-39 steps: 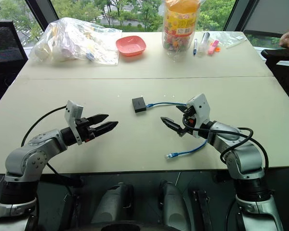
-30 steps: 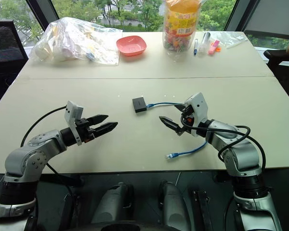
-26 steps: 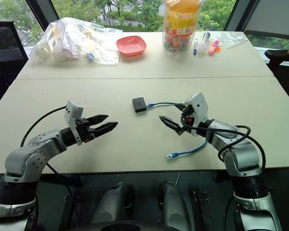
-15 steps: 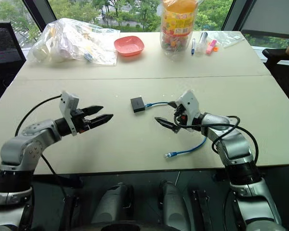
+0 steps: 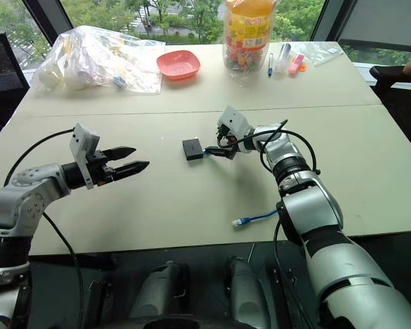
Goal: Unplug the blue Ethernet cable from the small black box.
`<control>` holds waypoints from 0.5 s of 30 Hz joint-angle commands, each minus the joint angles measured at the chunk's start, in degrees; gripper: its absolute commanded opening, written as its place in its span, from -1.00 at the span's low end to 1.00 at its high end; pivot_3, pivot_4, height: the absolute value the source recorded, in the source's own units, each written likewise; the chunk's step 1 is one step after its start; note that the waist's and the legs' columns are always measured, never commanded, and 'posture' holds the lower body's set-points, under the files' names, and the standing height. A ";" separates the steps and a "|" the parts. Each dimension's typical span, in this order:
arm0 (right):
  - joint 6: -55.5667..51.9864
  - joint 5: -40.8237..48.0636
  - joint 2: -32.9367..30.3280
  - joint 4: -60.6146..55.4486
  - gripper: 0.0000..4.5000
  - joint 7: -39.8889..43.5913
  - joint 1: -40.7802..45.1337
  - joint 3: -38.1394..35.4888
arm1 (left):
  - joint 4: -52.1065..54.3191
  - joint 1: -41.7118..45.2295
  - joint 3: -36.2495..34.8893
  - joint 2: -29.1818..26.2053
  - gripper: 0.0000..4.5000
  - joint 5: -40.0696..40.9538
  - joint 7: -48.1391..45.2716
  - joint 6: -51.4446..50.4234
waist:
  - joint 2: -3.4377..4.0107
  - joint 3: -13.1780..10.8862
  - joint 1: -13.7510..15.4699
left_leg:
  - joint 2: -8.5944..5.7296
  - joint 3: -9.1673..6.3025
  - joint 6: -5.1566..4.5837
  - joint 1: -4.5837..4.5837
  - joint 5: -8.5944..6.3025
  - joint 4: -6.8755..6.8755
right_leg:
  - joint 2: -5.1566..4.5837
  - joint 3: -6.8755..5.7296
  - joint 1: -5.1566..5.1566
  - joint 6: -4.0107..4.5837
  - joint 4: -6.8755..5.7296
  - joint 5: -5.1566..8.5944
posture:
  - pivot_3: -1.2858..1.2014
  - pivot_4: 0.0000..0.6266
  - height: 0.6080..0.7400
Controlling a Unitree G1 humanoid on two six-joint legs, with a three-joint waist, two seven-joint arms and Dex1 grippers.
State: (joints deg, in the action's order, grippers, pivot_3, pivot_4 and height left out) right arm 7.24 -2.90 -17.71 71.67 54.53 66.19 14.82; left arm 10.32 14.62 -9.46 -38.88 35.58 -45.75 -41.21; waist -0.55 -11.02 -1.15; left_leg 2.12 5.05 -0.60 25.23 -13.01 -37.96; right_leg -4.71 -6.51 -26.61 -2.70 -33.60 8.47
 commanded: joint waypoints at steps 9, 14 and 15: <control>0.93 -3.22 1.26 3.26 1.00 3.34 -0.48 -2.96 | 4.19 -2.69 -4.51 0.25 0.72 1.34 3.79 -0.35 | 0.05 -0.03 0.19 | 0.20 -0.05 0.17 -0.24 0.09 -0.09 | 0.02 0.01 0.05 0.28 -0.39 0.10 | 0.03 -0.52 1.00; -0.74 -4.12 4.23 4.48 0.75 2.21 0.13 -4.11 | 2.42 0.15 -2.40 1.04 0.73 0.40 4.25 0.01 | 0.03 -0.02 -0.08 | 0.22 -0.01 0.17 -0.32 0.09 -0.09 | 0.04 0.02 0.07 0.26 -0.47 0.09 | 0.03 -0.52 1.00; -0.48 -5.09 4.49 4.58 0.57 2.87 -0.03 -3.39 | 2.21 0.39 -2.09 1.09 0.73 0.23 4.13 0.11 | 0.03 -0.02 -0.20 | 0.24 0.03 0.17 -0.40 0.09 -0.09 | 0.07 0.03 0.11 0.27 -0.49 0.09 | 0.03 -0.52 1.00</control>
State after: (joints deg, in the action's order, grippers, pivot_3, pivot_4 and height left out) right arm 6.81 -5.77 -14.04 75.62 56.94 65.84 10.57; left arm 12.26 14.45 -11.86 -37.63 36.23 -41.46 -41.96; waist -0.52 -11.03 -1.35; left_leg 2.38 5.11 -0.43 24.77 -12.92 -38.04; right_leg -4.63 -6.48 -26.46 -2.44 -34.10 8.56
